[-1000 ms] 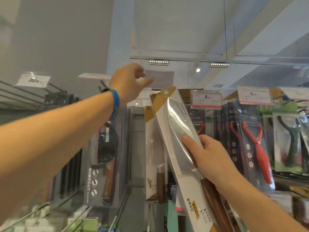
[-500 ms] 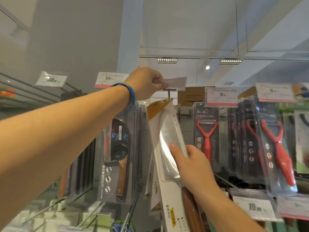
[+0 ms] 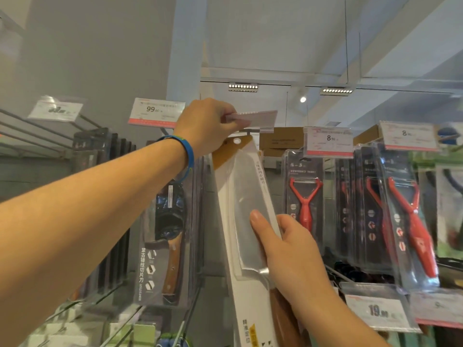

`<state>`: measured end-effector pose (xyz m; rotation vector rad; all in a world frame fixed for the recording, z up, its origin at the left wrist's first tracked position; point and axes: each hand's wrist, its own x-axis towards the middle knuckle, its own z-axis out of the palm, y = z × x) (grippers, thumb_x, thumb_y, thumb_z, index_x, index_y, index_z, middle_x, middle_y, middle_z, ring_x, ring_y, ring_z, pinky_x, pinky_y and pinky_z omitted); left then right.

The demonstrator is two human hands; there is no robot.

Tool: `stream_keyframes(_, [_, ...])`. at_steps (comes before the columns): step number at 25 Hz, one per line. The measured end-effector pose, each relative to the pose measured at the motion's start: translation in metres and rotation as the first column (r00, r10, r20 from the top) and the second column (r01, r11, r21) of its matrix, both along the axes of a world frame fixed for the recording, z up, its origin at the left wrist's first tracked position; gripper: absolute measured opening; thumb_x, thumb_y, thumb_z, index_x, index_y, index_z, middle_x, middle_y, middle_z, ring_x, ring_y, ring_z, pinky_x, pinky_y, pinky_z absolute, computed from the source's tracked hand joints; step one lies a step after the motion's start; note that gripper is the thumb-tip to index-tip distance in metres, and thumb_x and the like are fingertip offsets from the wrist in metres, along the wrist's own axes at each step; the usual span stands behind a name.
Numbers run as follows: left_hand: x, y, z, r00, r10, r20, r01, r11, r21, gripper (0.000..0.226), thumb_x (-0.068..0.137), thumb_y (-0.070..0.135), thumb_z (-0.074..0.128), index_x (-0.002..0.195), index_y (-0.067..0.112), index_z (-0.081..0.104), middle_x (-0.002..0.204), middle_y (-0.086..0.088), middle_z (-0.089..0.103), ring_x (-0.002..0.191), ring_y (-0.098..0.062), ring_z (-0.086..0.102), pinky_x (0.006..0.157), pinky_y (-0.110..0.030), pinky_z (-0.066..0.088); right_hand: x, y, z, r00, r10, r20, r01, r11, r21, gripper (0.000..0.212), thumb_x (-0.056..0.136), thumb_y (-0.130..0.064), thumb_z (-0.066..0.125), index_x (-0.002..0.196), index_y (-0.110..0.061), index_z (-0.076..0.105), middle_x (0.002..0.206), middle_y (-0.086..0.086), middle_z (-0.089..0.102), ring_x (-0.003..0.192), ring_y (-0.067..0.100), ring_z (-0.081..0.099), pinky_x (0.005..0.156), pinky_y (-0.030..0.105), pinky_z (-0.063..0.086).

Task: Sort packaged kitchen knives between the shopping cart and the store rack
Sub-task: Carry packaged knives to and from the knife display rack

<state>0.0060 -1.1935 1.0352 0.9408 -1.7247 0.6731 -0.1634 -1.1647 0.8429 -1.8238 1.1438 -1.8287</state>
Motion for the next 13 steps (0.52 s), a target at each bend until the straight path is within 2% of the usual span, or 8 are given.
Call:
stream_keyframes(4, [-0.001, -0.002, -0.001, 1.000, -0.005, -0.011, 0.005, 1.000, -0.029, 0.030, 0.094, 0.053, 0.058, 0.091, 0.026, 0.070, 0.062, 0.010, 0.057, 0.056, -0.007, 0.047, 0.050, -0.023, 0.032, -0.009, -0.005, 0.009, 0.999, 0.005, 0.041, -0.008, 0.997, 0.082, 0.042, 0.093, -0.062, 0.059, 0.094, -0.021, 0.068, 0.090, -0.002, 0.075, 0.083, 0.017, 0.072, 0.079, 0.041, 0.060])
stream_keyframes(5, [0.000, -0.001, -0.002, 1.000, -0.006, -0.015, 0.005, 1.000, -0.031, 0.031, 0.093, 0.053, 0.058, 0.090, 0.025, 0.071, 0.061, 0.010, 0.056, 0.055, -0.007, 0.046, 0.049, -0.023, 0.031, -0.007, -0.007, 0.009, 1.000, 0.025, 0.017, -0.026, 0.992, 0.125, 0.040, 0.094, -0.061, 0.059, 0.093, -0.021, 0.068, 0.087, -0.004, 0.075, 0.080, 0.013, 0.072, 0.076, 0.034, 0.060])
stream_keyframes(7, [0.000, -0.002, -0.002, 1.000, 0.003, -0.016, -0.004, 0.999, -0.038, 0.033, 0.093, 0.054, 0.058, 0.088, 0.025, 0.070, 0.059, 0.010, 0.054, 0.054, -0.007, 0.046, 0.049, -0.024, 0.030, 0.003, -0.006, 0.005, 0.991, 0.080, -0.104, -0.053, 0.968, 0.246, 0.041, 0.093, -0.059, 0.062, 0.081, -0.020, 0.067, 0.068, -0.010, 0.071, 0.062, 0.003, 0.067, 0.060, 0.018, 0.053])
stream_keyframes(8, [-0.001, -0.001, -0.002, 1.000, 0.007, -0.013, -0.008, 0.999, -0.036, 0.034, 0.093, 0.055, 0.058, 0.087, 0.024, 0.070, 0.058, 0.010, 0.053, 0.053, -0.007, 0.046, 0.048, -0.024, 0.030, 0.008, -0.007, 0.000, 0.982, 0.068, -0.175, -0.019, 0.963, 0.267, 0.043, 0.092, -0.059, 0.062, 0.077, -0.019, 0.064, 0.064, -0.010, 0.067, 0.058, 0.004, 0.064, 0.056, 0.019, 0.049])
stream_keyframes(10, [0.000, -0.001, -0.002, 1.000, 0.015, -0.001, -0.015, 0.999, -0.035, 0.038, 0.092, 0.056, 0.057, 0.084, 0.022, 0.071, 0.056, 0.008, 0.053, 0.053, -0.009, 0.046, 0.048, -0.026, 0.030, 0.011, -0.009, -0.010, 0.980, -0.013, -0.200, 0.051, 0.982, 0.183, 0.043, 0.091, -0.063, 0.060, 0.080, -0.021, 0.063, 0.074, -0.007, 0.068, 0.068, 0.012, 0.065, 0.063, 0.029, 0.051])
stream_keyframes(12, [0.003, -0.002, -0.003, 1.000, 0.027, -0.013, -0.027, 0.999, -0.043, 0.037, 0.092, 0.056, 0.058, 0.082, 0.023, 0.071, 0.054, 0.009, 0.052, 0.052, -0.008, 0.046, 0.049, -0.026, 0.030, 0.003, -0.008, -0.005, 0.995, -0.057, -0.082, 0.064, 0.994, 0.086, 0.044, 0.091, -0.064, 0.059, 0.088, -0.021, 0.066, 0.084, -0.003, 0.072, 0.077, 0.017, 0.069, 0.071, 0.036, 0.056])
stream_keyframes(13, [0.003, -0.002, -0.003, 1.000, 0.024, -0.013, -0.024, 0.999, -0.041, 0.036, 0.092, 0.055, 0.058, 0.082, 0.024, 0.070, 0.054, 0.010, 0.051, 0.052, -0.007, 0.045, 0.049, -0.026, 0.030, -0.004, -0.006, 0.001, 0.998, -0.066, -0.015, 0.066, 0.996, 0.057, 0.044, 0.091, -0.064, 0.059, 0.089, -0.021, 0.067, 0.084, -0.003, 0.073, 0.075, 0.015, 0.070, 0.069, 0.036, 0.057])
